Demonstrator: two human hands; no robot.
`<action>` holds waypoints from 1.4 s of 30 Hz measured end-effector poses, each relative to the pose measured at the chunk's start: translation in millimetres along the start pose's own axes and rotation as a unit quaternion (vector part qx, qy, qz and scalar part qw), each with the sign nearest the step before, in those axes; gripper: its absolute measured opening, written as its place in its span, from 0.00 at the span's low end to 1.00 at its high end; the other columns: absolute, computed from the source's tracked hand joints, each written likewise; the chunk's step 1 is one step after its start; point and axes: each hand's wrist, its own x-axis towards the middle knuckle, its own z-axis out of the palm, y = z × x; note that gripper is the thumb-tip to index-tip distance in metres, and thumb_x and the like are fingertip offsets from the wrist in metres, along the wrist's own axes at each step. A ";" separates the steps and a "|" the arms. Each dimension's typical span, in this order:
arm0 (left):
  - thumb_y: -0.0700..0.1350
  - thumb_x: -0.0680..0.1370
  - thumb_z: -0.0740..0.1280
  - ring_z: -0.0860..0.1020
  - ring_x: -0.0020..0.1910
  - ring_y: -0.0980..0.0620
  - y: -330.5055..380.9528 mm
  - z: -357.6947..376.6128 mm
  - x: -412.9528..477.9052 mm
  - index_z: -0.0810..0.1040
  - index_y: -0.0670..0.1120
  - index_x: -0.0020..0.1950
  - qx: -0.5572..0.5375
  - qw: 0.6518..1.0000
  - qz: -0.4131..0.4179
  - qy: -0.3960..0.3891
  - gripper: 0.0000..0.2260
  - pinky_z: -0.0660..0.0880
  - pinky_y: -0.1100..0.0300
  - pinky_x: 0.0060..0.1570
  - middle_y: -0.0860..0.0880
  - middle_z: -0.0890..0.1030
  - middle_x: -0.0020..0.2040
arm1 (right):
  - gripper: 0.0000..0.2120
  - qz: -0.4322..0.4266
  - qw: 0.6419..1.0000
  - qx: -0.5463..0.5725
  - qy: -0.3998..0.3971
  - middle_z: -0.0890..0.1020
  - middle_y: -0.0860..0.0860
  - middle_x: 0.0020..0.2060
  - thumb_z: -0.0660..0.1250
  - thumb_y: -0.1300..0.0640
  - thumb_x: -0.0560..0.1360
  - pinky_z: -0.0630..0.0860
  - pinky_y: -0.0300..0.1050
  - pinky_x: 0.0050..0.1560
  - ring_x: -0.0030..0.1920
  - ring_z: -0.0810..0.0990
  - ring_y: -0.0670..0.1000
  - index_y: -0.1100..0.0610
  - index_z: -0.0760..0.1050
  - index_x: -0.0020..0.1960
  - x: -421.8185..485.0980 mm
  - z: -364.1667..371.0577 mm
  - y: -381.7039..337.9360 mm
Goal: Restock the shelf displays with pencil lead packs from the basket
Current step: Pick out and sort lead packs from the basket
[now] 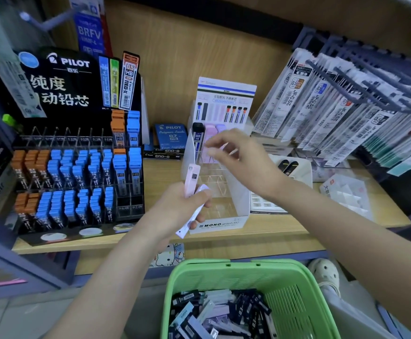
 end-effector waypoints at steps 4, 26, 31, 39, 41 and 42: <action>0.43 0.79 0.64 0.72 0.22 0.60 -3.8 3.9 1.2 0.75 0.44 0.49 0.029 0.999 -0.011 -0.038 0.03 0.68 0.66 0.25 0.48 0.78 0.39 | 0.04 0.031 0.987 0.079 -0.138 0.80 0.48 0.41 0.70 0.60 0.73 0.71 0.30 0.43 0.38 0.75 0.40 0.53 0.78 0.46 -20.3 -1.2 -8.6; 0.39 0.78 0.65 0.64 0.25 0.57 7.3 19.8 5.7 0.78 0.41 0.50 -0.275 0.956 0.009 0.102 0.03 0.60 0.68 0.21 0.51 0.82 0.33 | 0.19 0.031 0.997 0.068 -0.024 0.77 0.43 0.51 0.70 0.67 0.72 0.77 0.35 0.50 0.47 0.77 0.40 0.46 0.72 0.52 -78.1 -20.7 -5.0; 0.40 0.78 0.65 0.65 0.26 0.57 9.0 21.6 0.6 0.78 0.43 0.54 -0.234 0.965 0.052 0.102 0.06 0.60 0.67 0.24 0.52 0.82 0.36 | 0.09 0.182 0.940 0.288 0.016 0.81 0.52 0.41 0.67 0.65 0.74 0.79 0.37 0.42 0.38 0.82 0.46 0.54 0.75 0.51 -70.2 -25.0 -8.1; 0.39 0.78 0.63 0.67 0.29 0.55 2.3 21.2 -3.5 0.72 0.45 0.53 -0.053 0.994 0.043 0.090 0.04 0.66 0.66 0.28 0.49 0.79 0.40 | 0.06 0.142 0.958 0.226 0.106 0.82 0.51 0.39 0.67 0.64 0.74 0.79 0.36 0.41 0.37 0.81 0.44 0.55 0.77 0.48 -46.0 -41.6 -1.8; 0.39 0.79 0.59 0.67 0.28 0.54 2.4 19.6 -2.0 0.68 0.46 0.52 -0.082 0.991 0.015 0.107 0.03 0.65 0.63 0.28 0.48 0.78 0.40 | 0.06 0.115 0.969 0.161 0.147 0.82 0.50 0.40 0.67 0.63 0.75 0.80 0.41 0.46 0.40 0.81 0.47 0.53 0.76 0.47 -33.7 -45.2 4.3; 0.39 0.80 0.57 0.67 0.28 0.53 2.7 18.4 -1.1 0.67 0.46 0.50 -0.094 0.989 0.009 0.111 0.03 0.64 0.63 0.28 0.48 0.77 0.39 | 0.05 0.104 0.972 0.134 0.161 0.81 0.49 0.39 0.67 0.62 0.76 0.80 0.43 0.48 0.41 0.81 0.48 0.53 0.76 0.47 -26.5 -46.3 7.7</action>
